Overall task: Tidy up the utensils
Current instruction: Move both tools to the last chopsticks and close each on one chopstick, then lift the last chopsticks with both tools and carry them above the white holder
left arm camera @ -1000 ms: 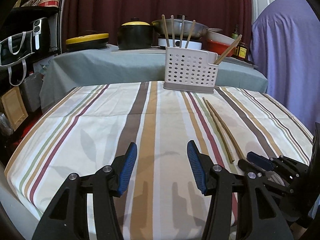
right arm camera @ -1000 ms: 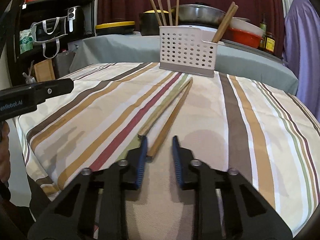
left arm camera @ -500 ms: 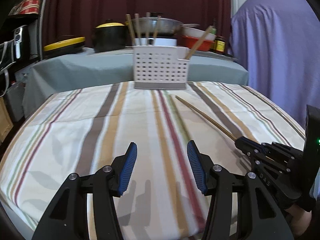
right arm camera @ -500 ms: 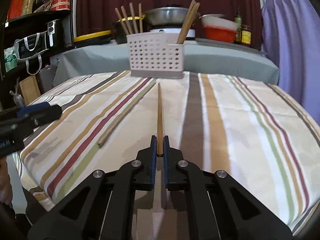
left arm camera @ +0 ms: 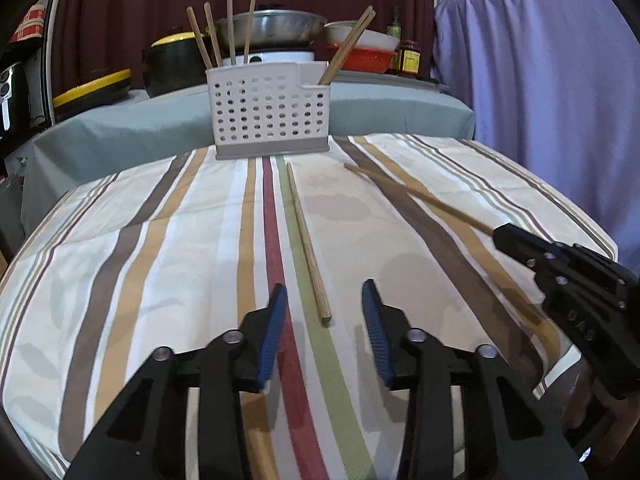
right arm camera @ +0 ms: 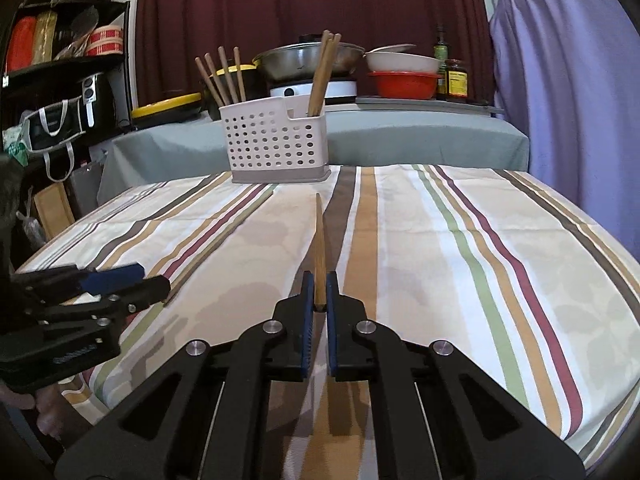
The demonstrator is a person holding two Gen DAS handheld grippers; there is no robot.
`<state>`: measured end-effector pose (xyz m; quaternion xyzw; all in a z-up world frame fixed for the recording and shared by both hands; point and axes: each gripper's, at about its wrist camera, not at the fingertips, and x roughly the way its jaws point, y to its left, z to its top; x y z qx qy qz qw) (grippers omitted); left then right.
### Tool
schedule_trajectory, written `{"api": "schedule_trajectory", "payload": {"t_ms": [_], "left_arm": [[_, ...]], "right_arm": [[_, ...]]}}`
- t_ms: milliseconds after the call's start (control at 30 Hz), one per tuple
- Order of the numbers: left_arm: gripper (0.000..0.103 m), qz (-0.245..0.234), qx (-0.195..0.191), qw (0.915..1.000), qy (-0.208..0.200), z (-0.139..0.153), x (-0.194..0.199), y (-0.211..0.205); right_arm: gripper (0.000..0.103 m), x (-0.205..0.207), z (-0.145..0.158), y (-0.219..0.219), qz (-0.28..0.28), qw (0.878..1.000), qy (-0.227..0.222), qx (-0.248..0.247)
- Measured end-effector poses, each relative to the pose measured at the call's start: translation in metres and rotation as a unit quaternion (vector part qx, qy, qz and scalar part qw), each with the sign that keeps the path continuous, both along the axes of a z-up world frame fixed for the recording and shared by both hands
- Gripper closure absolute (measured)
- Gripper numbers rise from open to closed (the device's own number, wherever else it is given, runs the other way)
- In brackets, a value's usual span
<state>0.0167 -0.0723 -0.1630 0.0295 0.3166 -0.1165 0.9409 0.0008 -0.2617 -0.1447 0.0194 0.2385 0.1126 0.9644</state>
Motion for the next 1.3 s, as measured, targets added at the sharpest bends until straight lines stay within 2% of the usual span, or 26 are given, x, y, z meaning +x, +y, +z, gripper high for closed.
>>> {"api": "schedule_trajectory", "payload": {"t_ms": [167,333,467,667,1000,1300], "left_arm": [[0.074,0.008,0.003,0.9998,0.017,-0.008,0.009,-0.003],[0.075,0.012,0.005,0.9998,0.014,-0.011,0.012,-0.003],[0.094,0.013,0.010,0.9998,0.009,-0.012,0.012,-0.002],[0.096,0.012,0.009,0.9999,0.003,-0.008,0.008,0.002],[0.096,0.012,0.010,0.9978,-0.065,0.030,-0.014,0.016],[0.096,0.019,-0.018,0.9917,-0.126,0.081,-0.029,0.029]], "right_arm": [[0.096,-0.001,-0.001,-0.003,0.004,1.000,-0.001,0.010],[0.096,0.001,-0.001,-0.002,0.008,1.000,0.000,0.012],[0.096,0.002,-0.001,-0.002,0.008,1.000,0.000,0.012],[0.096,0.000,0.001,0.002,0.011,1.000,-0.004,0.004],[0.096,-0.010,0.026,0.006,0.004,0.999,-0.038,-0.013],[0.096,-0.023,0.070,0.010,0.012,0.995,-0.093,-0.023]]}}
